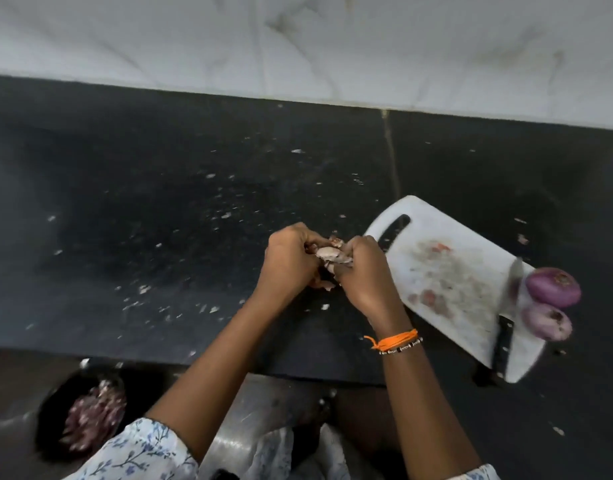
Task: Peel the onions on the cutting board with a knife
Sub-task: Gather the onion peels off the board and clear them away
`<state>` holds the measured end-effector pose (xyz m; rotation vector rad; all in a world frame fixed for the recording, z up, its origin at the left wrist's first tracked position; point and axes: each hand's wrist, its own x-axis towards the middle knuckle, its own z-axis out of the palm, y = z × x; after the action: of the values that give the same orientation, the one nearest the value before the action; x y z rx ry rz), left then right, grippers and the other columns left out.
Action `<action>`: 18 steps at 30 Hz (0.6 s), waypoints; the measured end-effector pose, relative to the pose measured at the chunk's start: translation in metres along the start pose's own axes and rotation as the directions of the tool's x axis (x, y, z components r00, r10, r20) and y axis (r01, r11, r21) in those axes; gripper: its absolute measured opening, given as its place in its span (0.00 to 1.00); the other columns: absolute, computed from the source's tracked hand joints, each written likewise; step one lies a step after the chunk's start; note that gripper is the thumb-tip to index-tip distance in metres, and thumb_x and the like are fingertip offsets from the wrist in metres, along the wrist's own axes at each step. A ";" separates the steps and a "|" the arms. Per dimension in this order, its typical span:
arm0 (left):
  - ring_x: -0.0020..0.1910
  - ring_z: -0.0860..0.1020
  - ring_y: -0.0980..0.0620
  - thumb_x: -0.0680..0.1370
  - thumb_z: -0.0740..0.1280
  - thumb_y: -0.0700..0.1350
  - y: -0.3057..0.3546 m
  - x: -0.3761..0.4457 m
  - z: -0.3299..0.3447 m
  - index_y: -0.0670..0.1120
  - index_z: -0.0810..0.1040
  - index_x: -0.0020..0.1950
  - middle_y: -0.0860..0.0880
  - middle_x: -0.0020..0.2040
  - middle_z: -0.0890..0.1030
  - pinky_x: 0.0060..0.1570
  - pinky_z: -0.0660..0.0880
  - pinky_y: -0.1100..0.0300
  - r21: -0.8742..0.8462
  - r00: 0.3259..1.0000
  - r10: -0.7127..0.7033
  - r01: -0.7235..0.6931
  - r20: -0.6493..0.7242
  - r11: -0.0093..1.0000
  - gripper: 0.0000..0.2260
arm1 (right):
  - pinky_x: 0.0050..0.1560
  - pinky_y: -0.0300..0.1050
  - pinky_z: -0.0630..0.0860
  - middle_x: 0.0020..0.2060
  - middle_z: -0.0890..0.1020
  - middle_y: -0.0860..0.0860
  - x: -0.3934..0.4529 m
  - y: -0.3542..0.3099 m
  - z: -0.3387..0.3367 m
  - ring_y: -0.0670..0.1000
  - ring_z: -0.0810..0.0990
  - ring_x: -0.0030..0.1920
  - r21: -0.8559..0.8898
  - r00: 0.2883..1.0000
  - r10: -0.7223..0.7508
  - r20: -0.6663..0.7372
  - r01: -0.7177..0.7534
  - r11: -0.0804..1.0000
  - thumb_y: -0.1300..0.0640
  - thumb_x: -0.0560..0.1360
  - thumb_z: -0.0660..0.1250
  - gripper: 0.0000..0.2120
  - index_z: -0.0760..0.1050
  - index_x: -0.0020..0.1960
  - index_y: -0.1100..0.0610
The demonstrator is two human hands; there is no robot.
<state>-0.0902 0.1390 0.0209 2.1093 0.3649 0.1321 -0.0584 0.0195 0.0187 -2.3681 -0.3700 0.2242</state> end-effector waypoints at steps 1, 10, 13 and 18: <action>0.36 0.80 0.53 0.68 0.71 0.30 -0.011 -0.008 -0.016 0.47 0.85 0.44 0.50 0.41 0.79 0.30 0.80 0.58 0.005 0.999 -0.027 0.027 -0.043 1.000 0.13 | 0.39 0.37 0.62 0.47 0.70 0.53 -0.002 -0.014 0.013 0.51 0.72 0.44 0.000 0.999 -0.034 0.038 0.034 0.999 0.62 0.74 0.68 0.05 0.72 0.45 0.59; 0.30 0.80 0.54 0.67 0.71 0.32 -0.120 -0.140 -0.168 0.47 0.85 0.42 0.50 0.38 0.81 0.32 0.80 0.57 -0.099 0.872 -0.284 0.267 -0.399 0.959 0.11 | 0.43 0.38 0.63 0.49 0.72 0.54 -0.078 -0.157 0.147 0.57 0.75 0.52 0.033 0.883 -0.298 0.363 0.307 0.951 0.63 0.73 0.68 0.04 0.73 0.47 0.60; 0.25 0.76 0.65 0.66 0.71 0.32 -0.154 -0.193 -0.211 0.48 0.85 0.40 0.57 0.30 0.79 0.24 0.70 0.73 -0.130 0.803 -0.343 0.322 -0.487 0.938 0.12 | 0.40 0.35 0.62 0.50 0.74 0.57 -0.114 -0.196 0.194 0.57 0.75 0.53 0.078 0.808 -0.370 0.458 0.378 0.922 0.63 0.72 0.70 0.06 0.75 0.47 0.61; 0.26 0.76 0.63 0.64 0.73 0.34 -0.211 -0.268 -0.264 0.52 0.82 0.35 0.57 0.31 0.78 0.26 0.74 0.67 -0.225 0.687 -0.479 0.430 -0.546 0.874 0.12 | 0.49 0.42 0.68 0.50 0.77 0.58 -0.165 -0.250 0.271 0.58 0.76 0.54 0.102 0.677 -0.390 0.624 0.424 0.900 0.63 0.70 0.72 0.09 0.76 0.49 0.64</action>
<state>-0.4505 0.3752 -0.0019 1.7883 1.2325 0.5049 -0.3351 0.3131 0.0013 -2.1188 -1.2299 0.8146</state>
